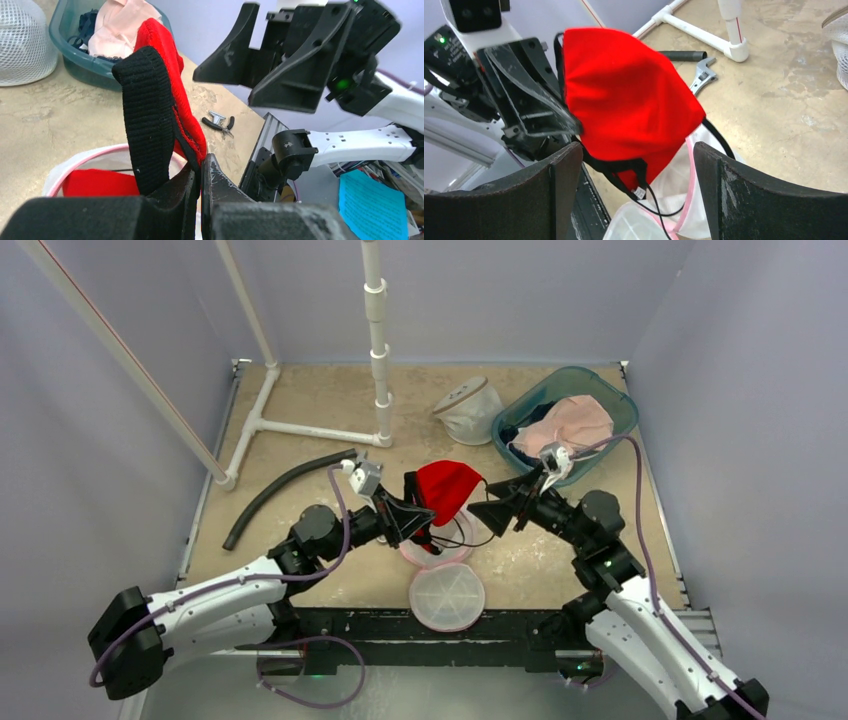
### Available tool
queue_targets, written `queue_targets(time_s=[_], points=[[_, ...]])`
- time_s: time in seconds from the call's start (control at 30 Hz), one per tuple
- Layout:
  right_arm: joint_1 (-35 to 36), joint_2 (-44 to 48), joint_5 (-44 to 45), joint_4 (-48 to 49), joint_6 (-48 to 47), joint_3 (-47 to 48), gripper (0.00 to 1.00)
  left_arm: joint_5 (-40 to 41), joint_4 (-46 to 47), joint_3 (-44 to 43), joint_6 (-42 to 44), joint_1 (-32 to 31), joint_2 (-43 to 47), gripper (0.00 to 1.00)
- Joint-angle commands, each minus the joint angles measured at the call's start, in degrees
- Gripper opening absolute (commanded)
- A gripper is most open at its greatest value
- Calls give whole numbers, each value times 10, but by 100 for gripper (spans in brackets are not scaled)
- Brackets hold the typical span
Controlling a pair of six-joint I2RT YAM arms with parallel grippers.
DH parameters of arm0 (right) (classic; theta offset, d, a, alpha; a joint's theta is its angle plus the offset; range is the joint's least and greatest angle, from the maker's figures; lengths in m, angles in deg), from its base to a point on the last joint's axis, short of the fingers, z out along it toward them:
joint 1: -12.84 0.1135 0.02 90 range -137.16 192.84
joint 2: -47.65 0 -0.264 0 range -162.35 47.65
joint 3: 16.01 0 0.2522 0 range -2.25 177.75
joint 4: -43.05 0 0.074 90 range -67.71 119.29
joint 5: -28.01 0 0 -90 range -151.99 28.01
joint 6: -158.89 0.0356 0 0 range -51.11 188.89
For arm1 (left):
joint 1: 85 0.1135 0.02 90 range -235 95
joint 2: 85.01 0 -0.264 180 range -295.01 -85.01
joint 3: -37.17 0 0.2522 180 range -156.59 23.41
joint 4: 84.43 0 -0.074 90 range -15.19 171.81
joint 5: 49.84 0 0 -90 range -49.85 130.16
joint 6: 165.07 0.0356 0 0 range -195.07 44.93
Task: Unzip the laundry bag and remove the bra
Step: Pick up the bra from the laundry bag.
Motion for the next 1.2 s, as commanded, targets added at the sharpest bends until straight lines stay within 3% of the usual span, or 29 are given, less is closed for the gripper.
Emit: queue_targets(time_s=[0.0, 0.2, 0.27, 0.37, 0.43, 0.63, 0.93, 1.17], points=[[-1, 55, -30, 120, -7, -38, 83, -21, 18, -41, 29, 3, 15, 0], [0, 138, 13, 126, -2, -62, 83, -14, 2, -93, 63, 3, -5, 0], [-1, 179, 65, 101, -1, -66, 85, -13, 0, -111, 73, 3, -16, 0], [-1, 216, 215, 34, 50, -81, 86, -19, -3, -130, 84, 3, -28, 0], [-1, 214, 238, 5, 64, -85, 86, -22, -8, -139, 86, 3, -28, 0], [-1, 199, 135, 69, 61, -93, 86, -12, -44, -175, 91, 3, 10, 0], [0, 155, -78, 169, 4, -26, 85, -105, -169, -345, 148, 3, 0, 0], [0, 127, -133, 304, 53, -18, 92, -215, -233, -474, 141, 3, -33, 0]])
